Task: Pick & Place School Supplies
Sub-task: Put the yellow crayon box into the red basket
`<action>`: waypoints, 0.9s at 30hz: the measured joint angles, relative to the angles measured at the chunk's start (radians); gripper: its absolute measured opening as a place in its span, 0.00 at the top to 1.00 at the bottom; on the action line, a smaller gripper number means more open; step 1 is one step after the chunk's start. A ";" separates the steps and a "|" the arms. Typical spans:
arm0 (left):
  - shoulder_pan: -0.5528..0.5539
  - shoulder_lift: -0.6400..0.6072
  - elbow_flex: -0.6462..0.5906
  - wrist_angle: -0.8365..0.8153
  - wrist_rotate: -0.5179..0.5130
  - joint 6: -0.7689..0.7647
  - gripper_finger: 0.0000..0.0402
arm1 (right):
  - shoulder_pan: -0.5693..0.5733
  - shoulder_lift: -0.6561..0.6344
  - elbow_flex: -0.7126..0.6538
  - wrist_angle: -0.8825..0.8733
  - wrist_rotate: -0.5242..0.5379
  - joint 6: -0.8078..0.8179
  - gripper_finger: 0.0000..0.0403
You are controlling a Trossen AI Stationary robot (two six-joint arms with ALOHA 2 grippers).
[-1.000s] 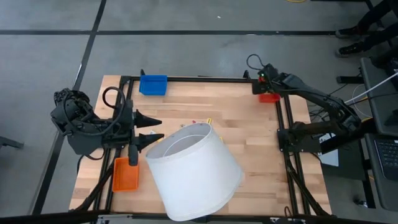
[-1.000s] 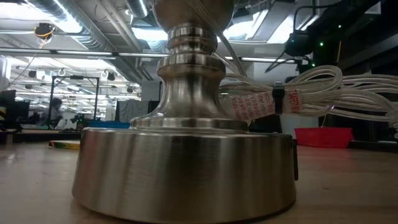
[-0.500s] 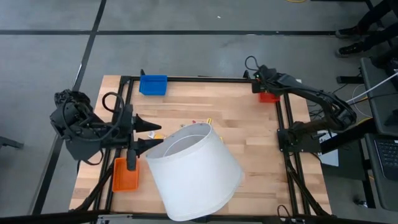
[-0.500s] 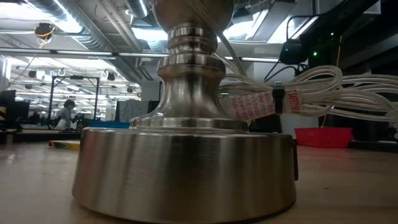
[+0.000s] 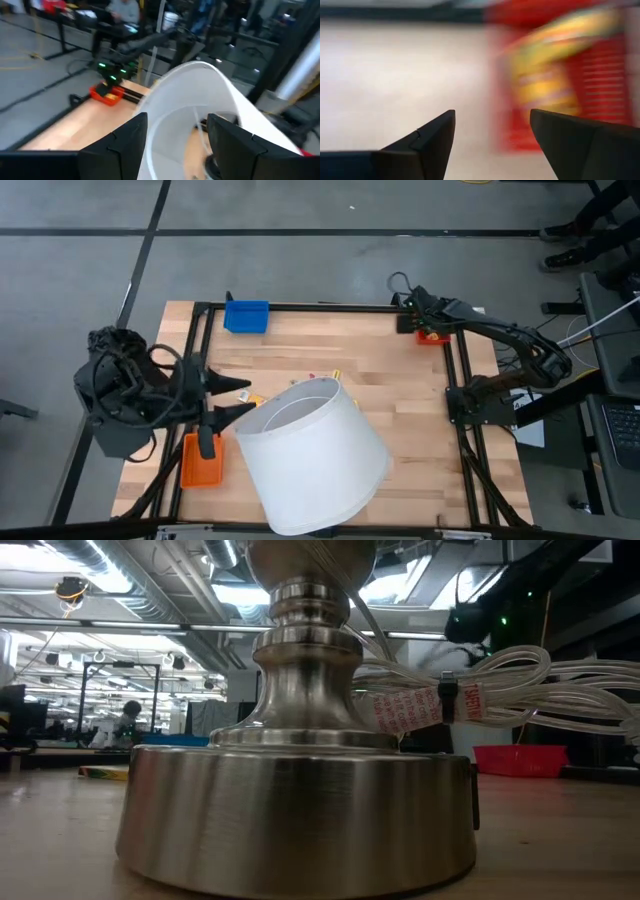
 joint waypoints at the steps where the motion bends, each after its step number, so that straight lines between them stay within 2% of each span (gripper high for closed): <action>1: 0.000 0.000 0.000 -0.034 -0.020 -0.026 0.50 | 0.028 -0.006 0.000 0.035 -0.100 -0.026 0.34; 4: 0.015 -0.001 0.000 -0.168 -0.041 -0.155 0.50 | 0.134 -0.032 0.000 0.151 -0.341 -0.078 0.33; 7: 0.047 -0.004 0.000 -0.355 -0.021 -0.361 0.50 | 0.231 -0.073 0.001 0.230 -0.444 -0.086 0.32; 9: 0.065 -0.007 -0.008 -0.429 0.027 -0.487 0.50 | 0.274 -0.107 0.001 0.230 -0.449 -0.066 0.32; 11: 0.092 -0.034 -0.050 -0.412 0.090 -0.444 0.50 | 0.292 -0.144 0.001 0.204 -0.449 -0.034 0.32; 14: 0.110 -0.084 -0.092 -0.418 0.150 -0.501 0.50 | 0.294 -0.224 0.001 0.177 -0.449 0.017 0.32; 18: 0.114 -0.180 -0.199 -0.420 0.160 -0.514 0.54 | 0.294 -0.354 0.001 0.187 -0.452 0.085 0.32; 22: 0.128 -0.301 -0.349 -0.422 0.205 -0.488 0.58 | 0.294 -0.489 0.001 0.227 -0.453 0.151 0.32; 27: 0.211 -0.422 -0.581 -0.423 0.359 -0.318 0.61 | 0.303 -0.629 0.001 0.355 -0.477 0.220 0.32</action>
